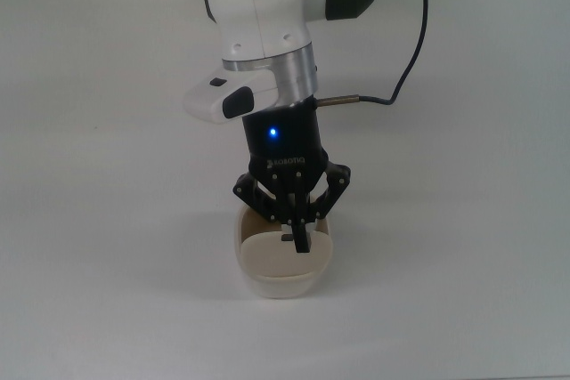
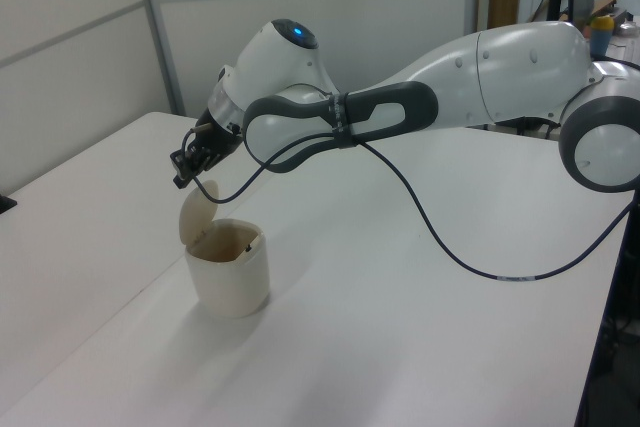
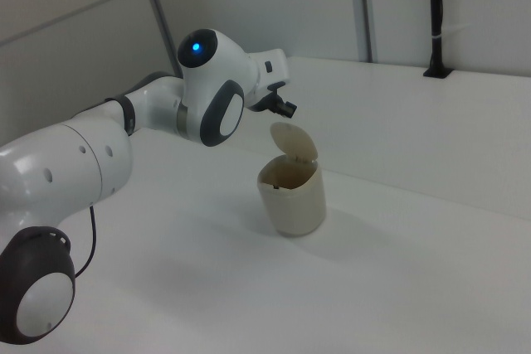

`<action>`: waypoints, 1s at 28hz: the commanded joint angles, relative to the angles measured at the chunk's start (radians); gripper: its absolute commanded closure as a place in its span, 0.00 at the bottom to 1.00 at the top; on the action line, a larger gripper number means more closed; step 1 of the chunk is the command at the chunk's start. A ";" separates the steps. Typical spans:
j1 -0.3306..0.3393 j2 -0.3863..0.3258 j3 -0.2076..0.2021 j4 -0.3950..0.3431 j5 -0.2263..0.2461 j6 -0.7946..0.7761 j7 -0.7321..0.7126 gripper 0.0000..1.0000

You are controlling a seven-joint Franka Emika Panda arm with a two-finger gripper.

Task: Close the trash can
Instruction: 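Push the open lid down with the gripper until it shuts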

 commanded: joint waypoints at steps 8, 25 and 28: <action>0.003 -0.025 -0.029 -0.140 -0.058 0.011 0.019 1.00; -0.004 -0.074 -0.057 -0.198 -0.087 -0.285 0.016 1.00; 0.002 -0.068 -0.057 -0.204 -0.137 -0.321 0.020 1.00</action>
